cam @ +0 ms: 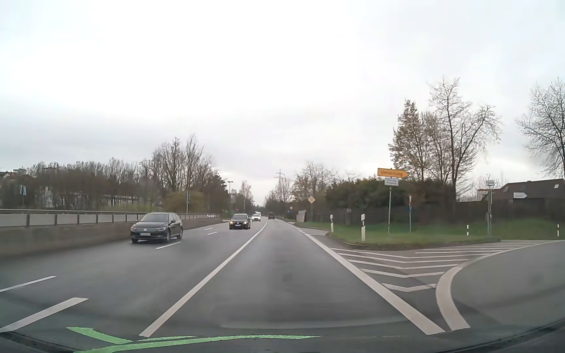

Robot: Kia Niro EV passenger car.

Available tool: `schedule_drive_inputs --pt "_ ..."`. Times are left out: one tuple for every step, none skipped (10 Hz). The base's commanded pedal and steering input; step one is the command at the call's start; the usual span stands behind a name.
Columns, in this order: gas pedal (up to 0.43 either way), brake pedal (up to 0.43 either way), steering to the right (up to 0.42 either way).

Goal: Follow the waypoints while adhering to traffic rules and regulations

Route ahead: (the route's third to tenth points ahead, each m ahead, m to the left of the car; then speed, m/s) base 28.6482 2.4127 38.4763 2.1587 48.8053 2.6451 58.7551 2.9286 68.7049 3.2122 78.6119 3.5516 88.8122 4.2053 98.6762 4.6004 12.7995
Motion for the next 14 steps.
schedule_drive_inputs --pt "0.209 0.000 0.001" --pt "0.209 0.000 0.002" --pt "0.209 0.000 0.002" --pt "0.209 0.000 0.002" --pt "0.209 0.000 0.002" --pt "0.220 0.000 0.001" --pt "0.220 0.000 0.001" --pt "0.220 0.000 0.001" --pt "0.220 0.000 0.001" --pt "0.220 0.000 0.000" --pt "0.220 0.000 0.000" --pt "0.220 0.000 0.000" --pt "0.220 0.000 0.000" --pt "0.220 0.000 0.000"
